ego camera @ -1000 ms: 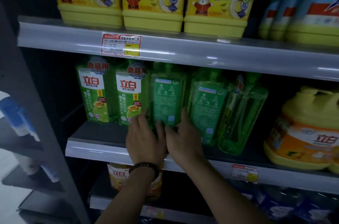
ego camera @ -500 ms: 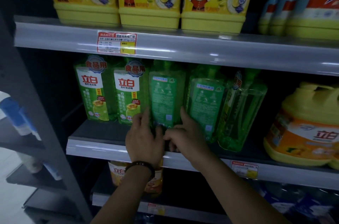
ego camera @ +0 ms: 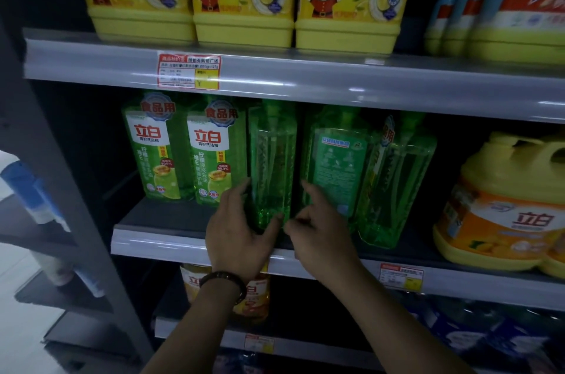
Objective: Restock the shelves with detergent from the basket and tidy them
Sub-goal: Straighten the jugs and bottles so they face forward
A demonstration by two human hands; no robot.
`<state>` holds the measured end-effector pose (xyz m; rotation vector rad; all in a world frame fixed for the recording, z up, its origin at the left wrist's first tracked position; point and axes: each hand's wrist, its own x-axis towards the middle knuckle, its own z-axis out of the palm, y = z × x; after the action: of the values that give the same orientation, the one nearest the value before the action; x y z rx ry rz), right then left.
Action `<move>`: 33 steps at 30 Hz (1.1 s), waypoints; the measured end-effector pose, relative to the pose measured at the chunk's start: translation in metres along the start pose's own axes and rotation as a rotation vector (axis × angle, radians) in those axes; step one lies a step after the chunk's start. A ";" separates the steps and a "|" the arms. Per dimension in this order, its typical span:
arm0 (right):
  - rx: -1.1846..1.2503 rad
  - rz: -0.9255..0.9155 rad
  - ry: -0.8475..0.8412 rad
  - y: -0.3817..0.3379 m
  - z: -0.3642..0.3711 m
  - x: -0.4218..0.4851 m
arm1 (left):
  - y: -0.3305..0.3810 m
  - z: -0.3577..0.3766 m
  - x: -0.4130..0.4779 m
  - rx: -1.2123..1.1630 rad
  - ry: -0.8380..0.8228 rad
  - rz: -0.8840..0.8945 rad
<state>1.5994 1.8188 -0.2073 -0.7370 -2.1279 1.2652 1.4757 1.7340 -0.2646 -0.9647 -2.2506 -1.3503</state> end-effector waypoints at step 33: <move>-0.480 -0.191 -0.102 0.011 0.012 0.002 | -0.010 -0.004 0.020 -0.056 0.073 -0.119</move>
<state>1.5919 1.8178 -0.2215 -0.6457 -2.5535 0.7092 1.4538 1.7352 -0.2574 -0.7962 -2.2575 -1.4815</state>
